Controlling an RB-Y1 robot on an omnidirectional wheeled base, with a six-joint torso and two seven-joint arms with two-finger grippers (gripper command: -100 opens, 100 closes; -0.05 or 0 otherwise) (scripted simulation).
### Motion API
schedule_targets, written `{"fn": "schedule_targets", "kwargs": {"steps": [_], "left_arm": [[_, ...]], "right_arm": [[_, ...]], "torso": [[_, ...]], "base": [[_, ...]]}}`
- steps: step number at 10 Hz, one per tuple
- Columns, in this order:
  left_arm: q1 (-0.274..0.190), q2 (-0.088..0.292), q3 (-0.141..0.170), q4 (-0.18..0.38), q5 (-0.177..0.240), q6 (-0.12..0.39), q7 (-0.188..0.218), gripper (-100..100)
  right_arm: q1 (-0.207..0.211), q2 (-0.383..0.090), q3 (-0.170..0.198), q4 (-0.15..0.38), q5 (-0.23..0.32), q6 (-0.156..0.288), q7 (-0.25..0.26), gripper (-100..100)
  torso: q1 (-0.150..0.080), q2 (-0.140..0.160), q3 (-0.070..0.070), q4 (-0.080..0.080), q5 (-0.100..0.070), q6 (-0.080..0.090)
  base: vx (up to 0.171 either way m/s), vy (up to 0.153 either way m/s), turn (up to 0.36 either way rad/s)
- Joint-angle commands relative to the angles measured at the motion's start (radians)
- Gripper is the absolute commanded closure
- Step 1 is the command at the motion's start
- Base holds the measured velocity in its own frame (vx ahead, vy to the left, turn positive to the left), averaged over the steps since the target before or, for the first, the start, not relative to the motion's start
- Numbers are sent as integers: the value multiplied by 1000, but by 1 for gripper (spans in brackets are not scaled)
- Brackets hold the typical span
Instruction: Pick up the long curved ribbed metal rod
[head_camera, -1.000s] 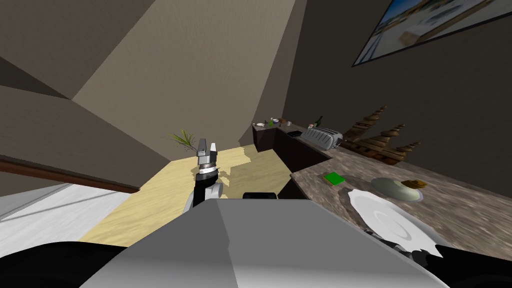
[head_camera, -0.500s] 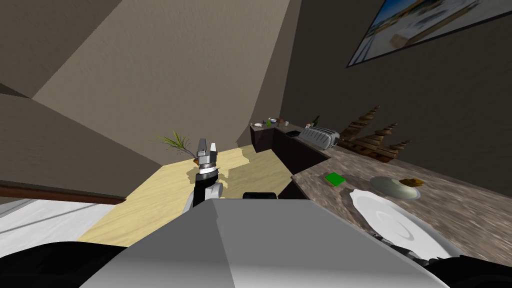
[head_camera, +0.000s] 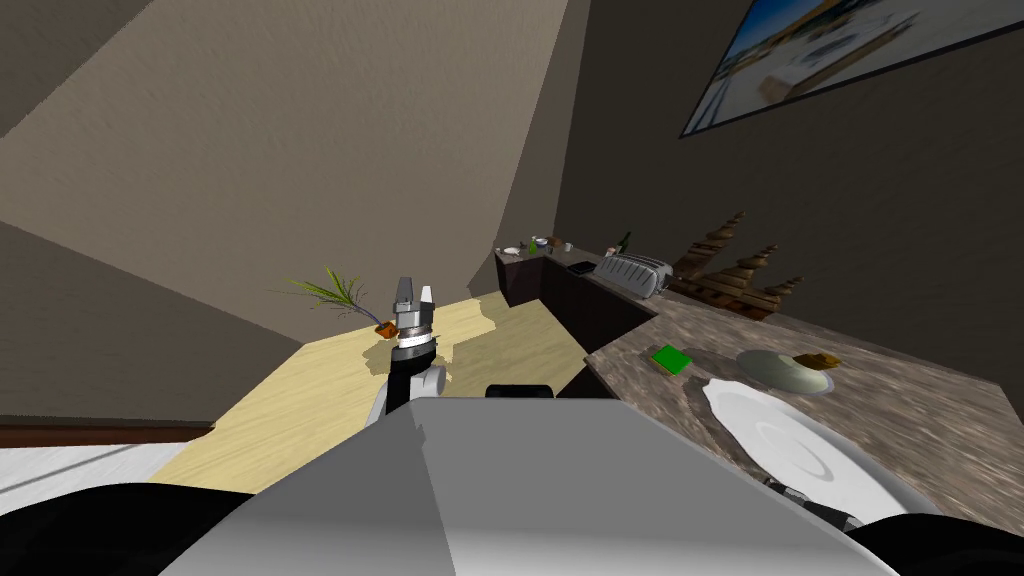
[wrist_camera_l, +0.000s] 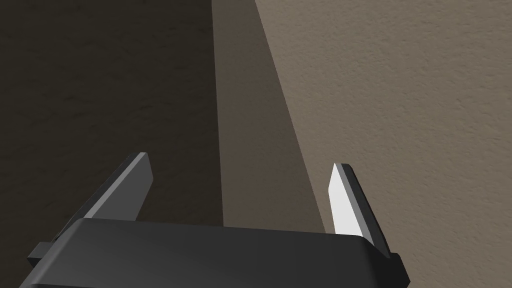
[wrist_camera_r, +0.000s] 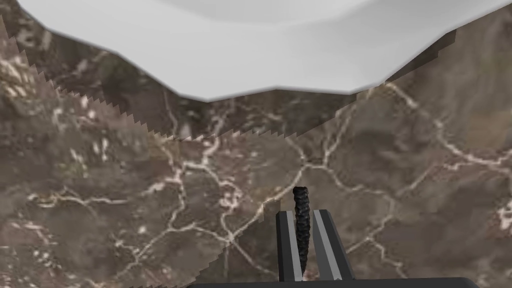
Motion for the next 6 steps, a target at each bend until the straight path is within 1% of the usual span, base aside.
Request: {"fn": "schedule_targets", "kwargs": {"steps": [1,2,3,4,5,6], "left_arm": [[0,0,0,0,0,0,0,0],[0,0,0,0,0,0,0,0],[0,0,0,0,0,0,0,0],[0,0,0,0,0,0,0,0],[0,0,0,0,0,0,0,0],[0,0,0,0,0,0,0,0]], "right_arm": [[0,2,-5,2,-3,2,38,100],[-9,4,-35,37,-23,16,73,100],[-9,4,-35,37,-23,16,100,100],[-9,4,-35,37,-23,16,107,100],[-19,7,-64,71,-43,29,148,100],[-19,7,-64,71,-43,29,175,100]], "torso": [[0,0,0,0,0,0],[-1,2,1,0,0,0],[0,2,1,0,0,1],[0,2,1,0,0,0],[-1,3,2,1,0,-1],[-1,3,2,0,0,1]], "base": [[29,22,3],[71,35,-134],[71,41,-113],[25,19,-11],[57,24,-144],[71,32,-107]]}}
